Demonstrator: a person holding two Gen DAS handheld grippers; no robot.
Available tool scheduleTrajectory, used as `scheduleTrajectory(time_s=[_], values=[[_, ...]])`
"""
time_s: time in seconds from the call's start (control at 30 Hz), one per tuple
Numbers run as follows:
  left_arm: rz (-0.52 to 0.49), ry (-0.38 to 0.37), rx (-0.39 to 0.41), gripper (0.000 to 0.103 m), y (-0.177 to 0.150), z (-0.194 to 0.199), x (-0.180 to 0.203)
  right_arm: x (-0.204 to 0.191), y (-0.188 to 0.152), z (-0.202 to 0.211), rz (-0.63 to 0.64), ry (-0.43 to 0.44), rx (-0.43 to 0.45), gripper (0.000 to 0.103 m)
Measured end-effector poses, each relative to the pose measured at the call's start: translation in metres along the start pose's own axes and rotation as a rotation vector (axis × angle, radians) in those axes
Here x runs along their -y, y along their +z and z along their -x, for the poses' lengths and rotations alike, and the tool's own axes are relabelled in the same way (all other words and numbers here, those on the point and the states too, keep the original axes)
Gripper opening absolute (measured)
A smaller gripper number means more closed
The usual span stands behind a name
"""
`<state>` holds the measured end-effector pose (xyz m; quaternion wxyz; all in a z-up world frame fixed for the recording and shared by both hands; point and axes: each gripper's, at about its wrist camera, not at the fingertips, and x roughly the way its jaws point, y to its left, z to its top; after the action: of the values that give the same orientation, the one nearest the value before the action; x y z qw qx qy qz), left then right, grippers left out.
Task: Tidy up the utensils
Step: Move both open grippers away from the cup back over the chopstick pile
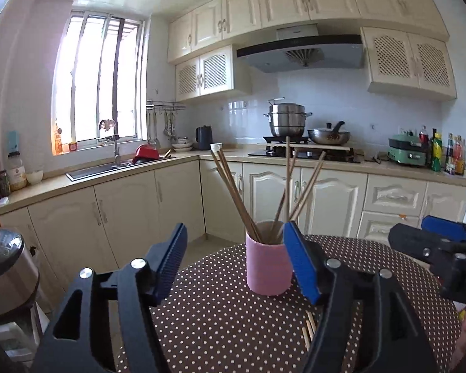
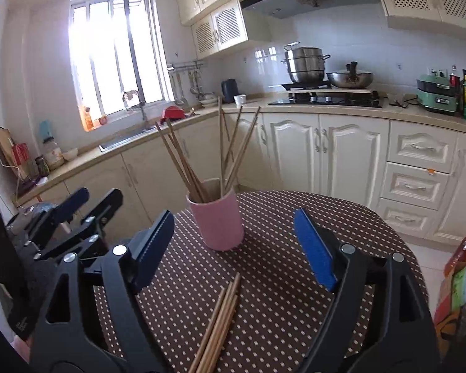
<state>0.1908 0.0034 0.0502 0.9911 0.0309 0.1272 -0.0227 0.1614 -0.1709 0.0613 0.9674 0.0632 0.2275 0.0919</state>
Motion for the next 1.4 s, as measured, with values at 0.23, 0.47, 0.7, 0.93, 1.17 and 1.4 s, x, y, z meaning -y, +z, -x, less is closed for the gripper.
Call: scheduleTrajectory(time_s=[0.23, 0.47, 0.7, 0.93, 1.17, 1.4], values=[[-0.043, -0.040, -0.045, 0.067, -0.003, 0.031, 0.007, 0.005, -0.009, 0.006, -0.014, 0.012, -0.137, 0.080], [-0.078, -0.058, -0.136, 0.070, -0.020, 0.036, 0.008, 0.012, -0.028, -0.007, -0.009, -0.038, -0.343, 0.080], [-0.090, -0.086, -0.265, 0.070, -0.049, 0.019, 0.008, 0.008, -0.060, -0.035, 0.016, -0.058, -0.552, 0.080], [-0.060, -0.092, -0.386, 0.070, -0.073, -0.003, 0.003, 0.018, -0.096, -0.069, -0.041, -0.041, -0.721, 0.080], [-0.074, -0.041, -0.386, 0.070, -0.087, -0.005, -0.011, 0.021, -0.109, -0.090, -0.074, -0.056, -0.792, 0.080], [-0.060, -0.030, -0.394, 0.070, -0.092, -0.008, -0.022, 0.000, -0.109, -0.112, 0.009, -0.140, -0.800, 0.081]])
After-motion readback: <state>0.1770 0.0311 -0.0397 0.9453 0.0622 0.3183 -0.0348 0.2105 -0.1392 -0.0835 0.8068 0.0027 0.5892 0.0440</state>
